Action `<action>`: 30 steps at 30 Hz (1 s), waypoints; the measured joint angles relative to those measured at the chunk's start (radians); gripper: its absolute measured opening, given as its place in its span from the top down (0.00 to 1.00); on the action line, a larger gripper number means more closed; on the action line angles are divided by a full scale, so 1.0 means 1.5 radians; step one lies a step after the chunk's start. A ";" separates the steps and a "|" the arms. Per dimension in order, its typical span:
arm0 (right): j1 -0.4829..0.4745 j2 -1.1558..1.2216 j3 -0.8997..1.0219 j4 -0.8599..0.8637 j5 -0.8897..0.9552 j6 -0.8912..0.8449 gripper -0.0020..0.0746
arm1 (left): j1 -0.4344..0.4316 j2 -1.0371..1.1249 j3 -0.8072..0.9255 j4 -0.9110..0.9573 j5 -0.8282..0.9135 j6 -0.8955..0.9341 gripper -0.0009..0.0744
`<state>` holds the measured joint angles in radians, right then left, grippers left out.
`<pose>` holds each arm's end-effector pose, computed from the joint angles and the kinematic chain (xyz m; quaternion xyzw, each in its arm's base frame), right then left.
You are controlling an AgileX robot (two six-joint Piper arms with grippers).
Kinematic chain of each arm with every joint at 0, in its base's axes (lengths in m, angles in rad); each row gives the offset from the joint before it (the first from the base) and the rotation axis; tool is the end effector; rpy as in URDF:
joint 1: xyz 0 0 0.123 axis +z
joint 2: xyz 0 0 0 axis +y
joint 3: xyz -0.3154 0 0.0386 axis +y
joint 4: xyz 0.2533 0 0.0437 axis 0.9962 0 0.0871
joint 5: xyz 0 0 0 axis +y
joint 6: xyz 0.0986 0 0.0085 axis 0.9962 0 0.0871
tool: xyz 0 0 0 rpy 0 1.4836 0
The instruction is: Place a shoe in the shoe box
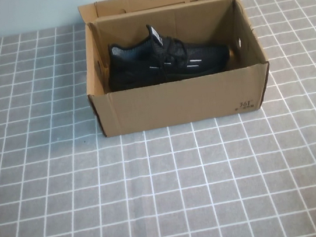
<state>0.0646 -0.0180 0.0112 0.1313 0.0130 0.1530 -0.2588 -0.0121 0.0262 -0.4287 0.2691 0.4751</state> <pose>0.0355 0.0025 0.2092 0.0737 0.6738 0.1282 0.7239 0.0309 -0.0196 0.1809 0.1565 0.7489 -0.1059 0.6351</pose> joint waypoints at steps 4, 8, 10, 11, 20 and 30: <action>-0.001 0.000 0.009 -0.011 0.023 -0.002 0.99 | 0.000 0.000 0.000 0.000 0.005 0.000 0.99; -0.001 0.000 0.009 -0.031 0.087 -0.028 0.99 | 0.000 0.000 0.000 0.000 0.005 0.000 0.99; -0.001 0.000 0.009 -0.039 0.130 -0.053 0.99 | 0.000 0.000 0.000 0.000 0.005 0.000 0.99; -0.001 0.000 0.009 -0.041 0.148 -0.065 0.99 | 0.000 0.000 0.000 0.000 0.005 0.000 0.99; -0.001 0.000 0.009 -0.042 0.221 -0.084 0.99 | 0.000 0.000 0.000 0.000 0.006 0.001 0.99; -0.001 0.000 0.009 -0.043 0.223 -0.086 0.99 | 0.000 0.000 0.000 0.000 0.006 0.001 0.99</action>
<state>0.0638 -0.0180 0.0254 0.0669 0.3477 0.0246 -0.2588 -0.0121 0.0262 -0.4287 0.2786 0.4772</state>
